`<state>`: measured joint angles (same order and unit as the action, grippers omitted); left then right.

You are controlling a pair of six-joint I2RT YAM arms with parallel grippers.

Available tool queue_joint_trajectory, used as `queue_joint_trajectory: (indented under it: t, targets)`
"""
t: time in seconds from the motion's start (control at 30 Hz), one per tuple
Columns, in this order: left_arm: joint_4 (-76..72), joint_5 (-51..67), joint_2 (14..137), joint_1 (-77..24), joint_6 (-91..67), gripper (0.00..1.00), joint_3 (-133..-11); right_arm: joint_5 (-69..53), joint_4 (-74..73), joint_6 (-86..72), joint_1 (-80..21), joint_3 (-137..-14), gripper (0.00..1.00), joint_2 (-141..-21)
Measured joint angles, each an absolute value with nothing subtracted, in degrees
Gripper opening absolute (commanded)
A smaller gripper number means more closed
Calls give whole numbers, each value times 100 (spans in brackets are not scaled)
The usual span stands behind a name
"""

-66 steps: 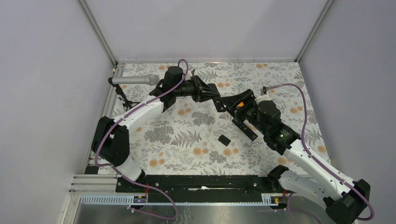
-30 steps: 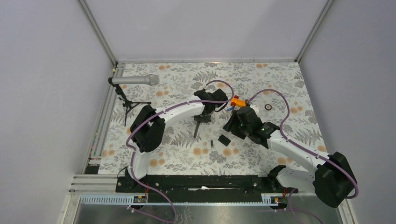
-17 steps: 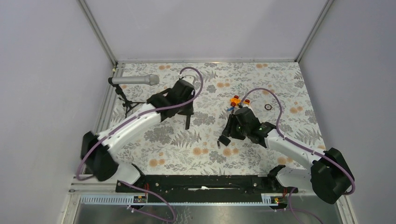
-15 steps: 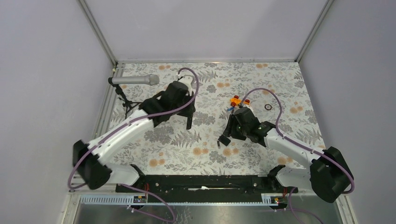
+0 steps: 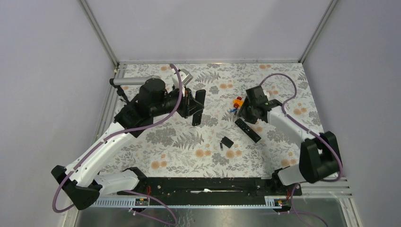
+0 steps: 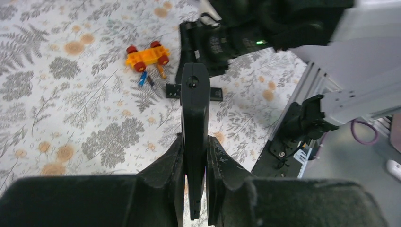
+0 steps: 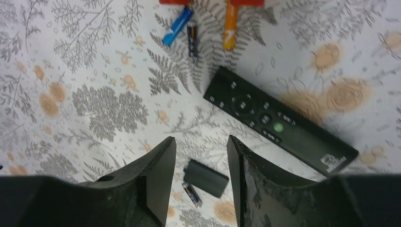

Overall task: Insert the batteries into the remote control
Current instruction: Pick up the battery from the center of the board.

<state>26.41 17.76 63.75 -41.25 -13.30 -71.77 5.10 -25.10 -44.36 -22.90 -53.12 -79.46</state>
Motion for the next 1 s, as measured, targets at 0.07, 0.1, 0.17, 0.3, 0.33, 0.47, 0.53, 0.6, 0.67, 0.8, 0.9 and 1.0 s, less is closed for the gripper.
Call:
queue_joint_trajectory:
  t: [0.07, 0.1, 0.17, 0.3, 0.33, 0.47, 0.53, 0.6, 0.67, 0.8, 0.9, 1.0]
  targets:
    - [2504, 2036, 6300, -4032, -1343, 0, -7159, 502, -2499, -4429, -2233, -5666, 43, -8409]
    - [2432, 2180, 6267, -3966, -1361, 0, -7157, 499, -2497, -4427, -2233, -5782, 41, -8608]
    - [2189, 2567, 6204, -3774, -1457, 0, -7150, 502, -2515, -4427, -2235, -6005, 39, -9028]
    - [1710, 3273, 6154, -3474, -1671, 0, -7133, 565, -2630, -4348, -2235, -6355, 38, -9627]
    - [1579, 3454, 6143, -3406, -1730, 0, -7113, 615, -2679, -4311, -2235, -6462, 38, -9756]
    - [1315, 3983, 6134, -3221, -1911, 0, -7065, 707, -2759, -4189, -2235, -6731, 38, -9961]
    - [1245, 4195, 6132, -3155, -1962, 0, -7065, 740, -2773, -4136, -2235, -6783, 38, -9966]
    - [1181, 4362, 6132, -3096, -2010, 0, -7065, 794, -2799, -4082, -2235, -6834, 38, -9983]
    - [1153, 4471, 6132, -3055, -2051, 0, -7065, 829, -2799, -4032, -2235, -6851, 38, -10005]
    - [1142, 4508, 6121, -2982, -2104, 0, -7063, 991, -2845, -3931, -2235, -6851, 37, -10073]
    - [1103, 4473, 6080, -2939, -2110, 0, -6982, 1125, -2906, -3879, -2235, -6875, 34, -10149]
    - [1096, 4434, 6049, -2915, -2128, 0, -6879, 1264, -2965, -3841, -2235, -6954, 33, -10285]
